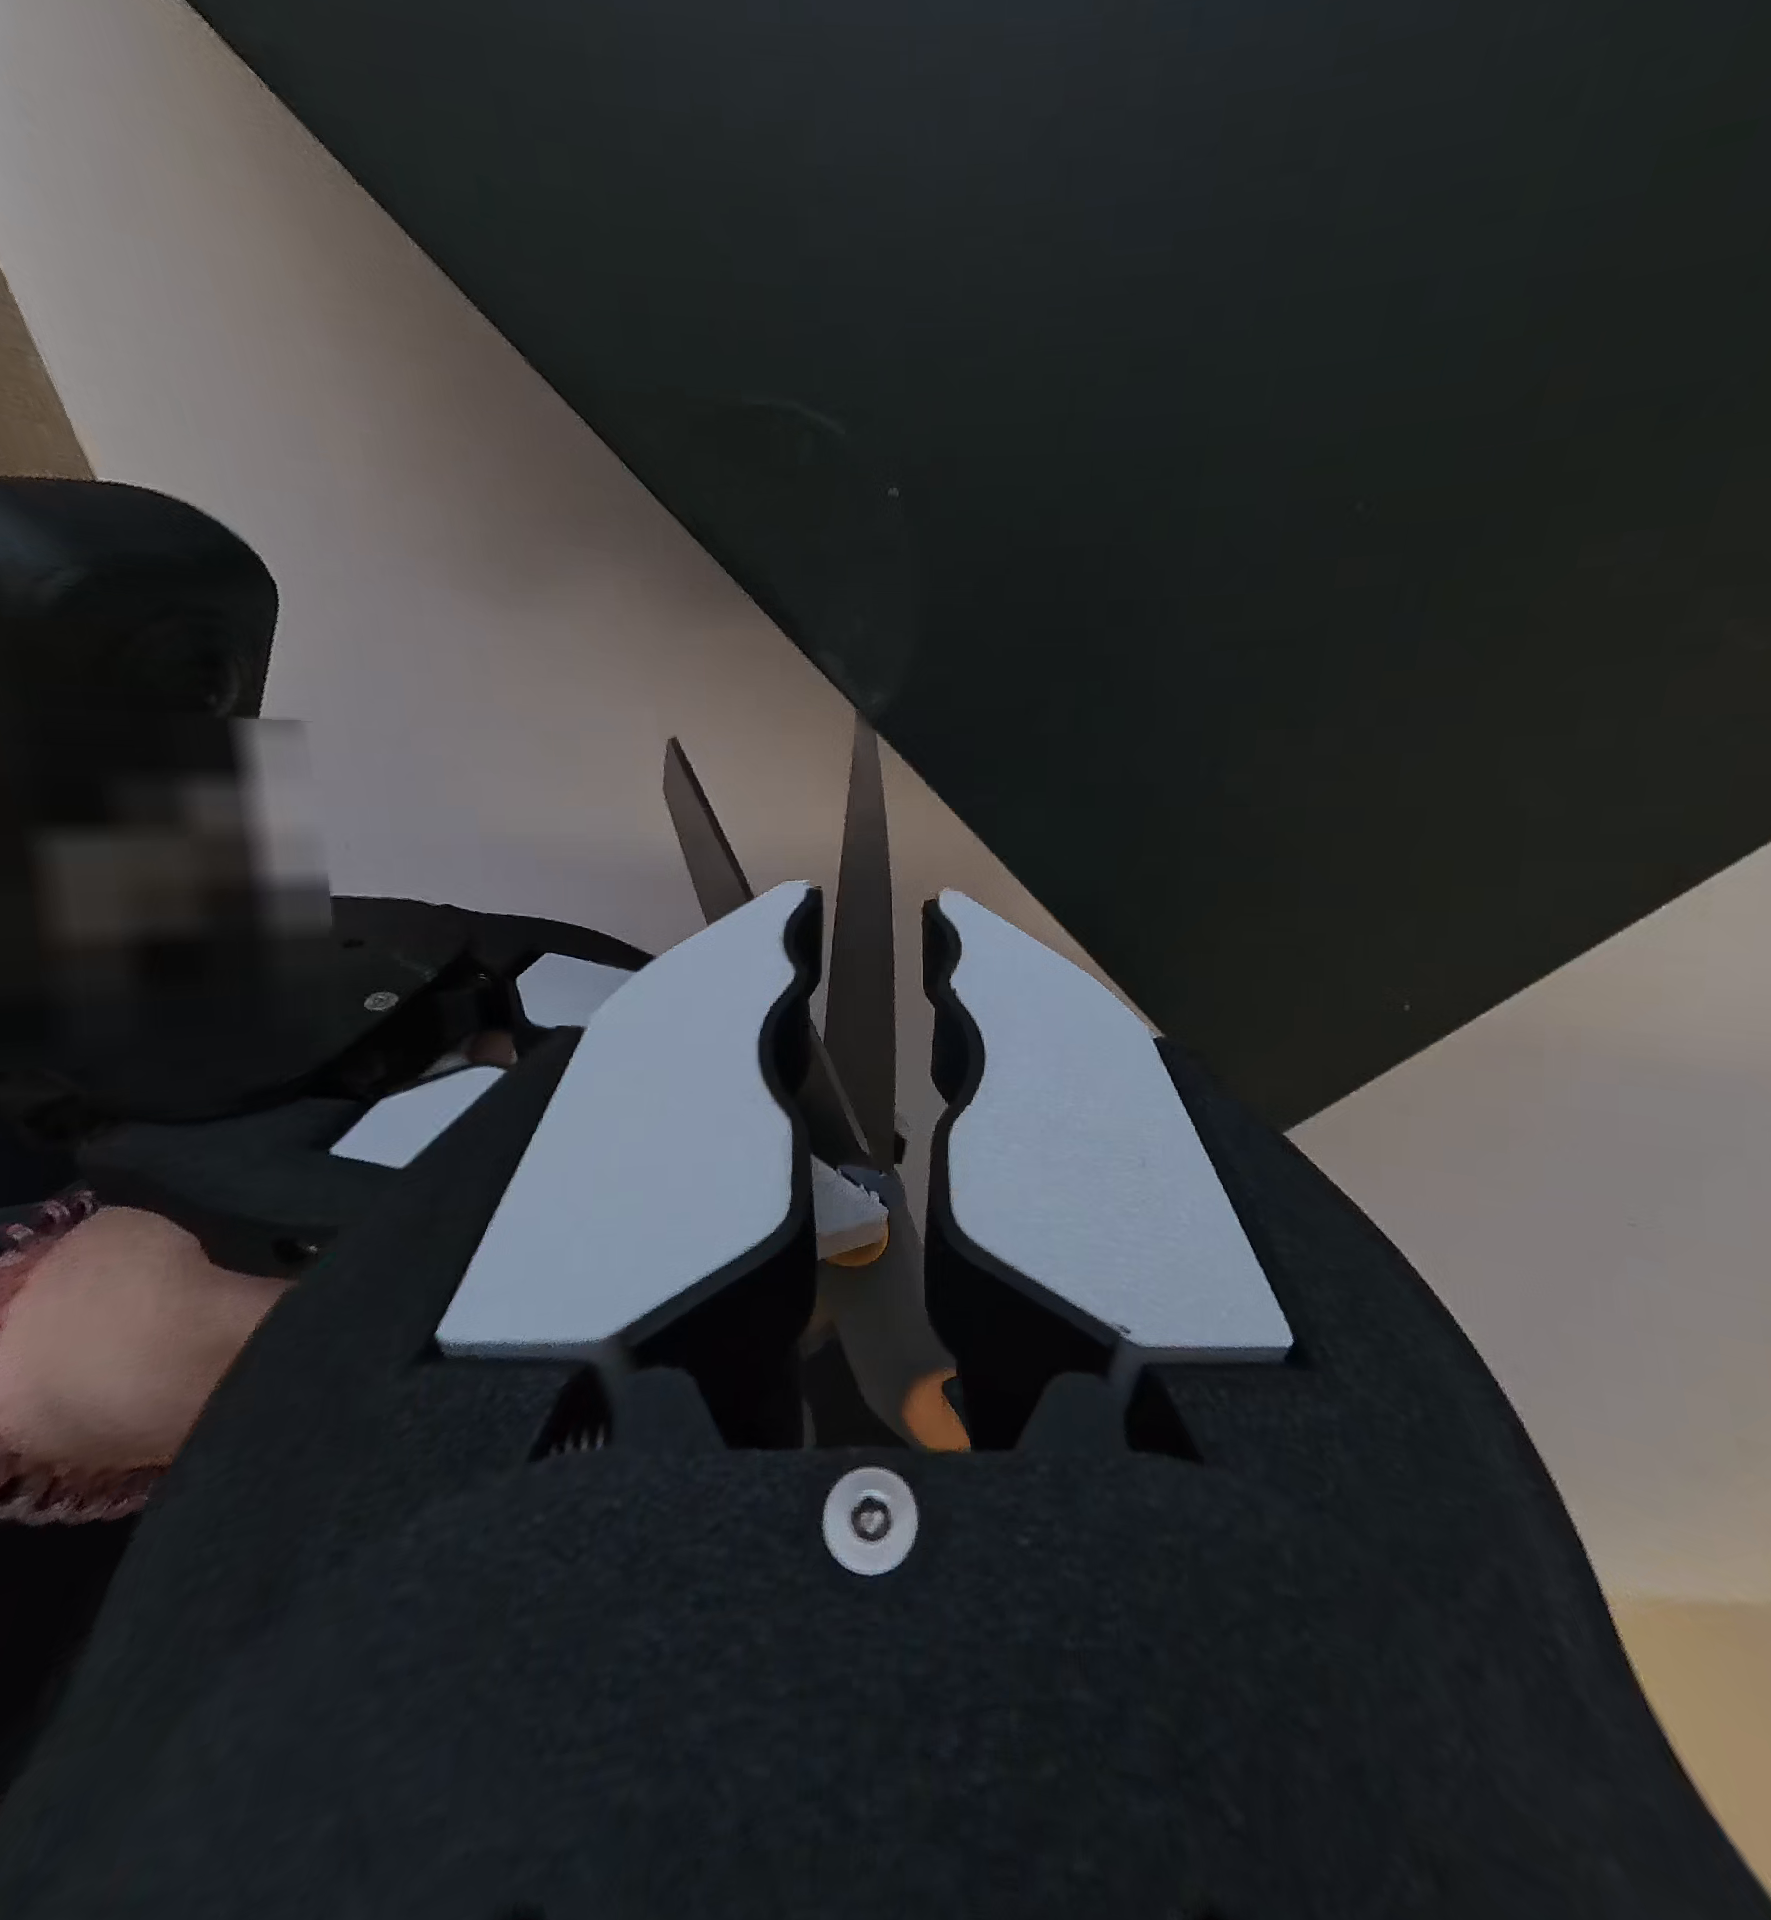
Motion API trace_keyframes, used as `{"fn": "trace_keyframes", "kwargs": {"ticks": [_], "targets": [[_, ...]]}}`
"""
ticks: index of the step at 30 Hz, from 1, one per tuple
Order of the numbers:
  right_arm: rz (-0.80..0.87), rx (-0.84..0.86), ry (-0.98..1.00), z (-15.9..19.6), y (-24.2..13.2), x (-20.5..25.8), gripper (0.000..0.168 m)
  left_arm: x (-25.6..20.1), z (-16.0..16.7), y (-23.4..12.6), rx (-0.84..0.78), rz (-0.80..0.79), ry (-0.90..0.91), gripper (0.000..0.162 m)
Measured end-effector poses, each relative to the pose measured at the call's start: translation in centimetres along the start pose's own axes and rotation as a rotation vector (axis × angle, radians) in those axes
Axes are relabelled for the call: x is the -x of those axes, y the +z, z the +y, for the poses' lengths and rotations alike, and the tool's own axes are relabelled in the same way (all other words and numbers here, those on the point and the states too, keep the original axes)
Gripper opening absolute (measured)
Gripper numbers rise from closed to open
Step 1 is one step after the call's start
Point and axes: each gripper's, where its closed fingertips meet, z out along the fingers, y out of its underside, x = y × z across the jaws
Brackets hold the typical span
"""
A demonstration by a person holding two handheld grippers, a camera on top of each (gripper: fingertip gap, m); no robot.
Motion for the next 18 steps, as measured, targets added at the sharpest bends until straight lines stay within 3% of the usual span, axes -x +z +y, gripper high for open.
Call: {"fn": "trace_keyframes", "kwargs": {"ticks": [18], "targets": [[0.055,0.005,-0.048,-0.22,0.47,-0.07,0.009,0.04,-0.10,0.26,-0.032,0.007,-0.007,0.012]]}}
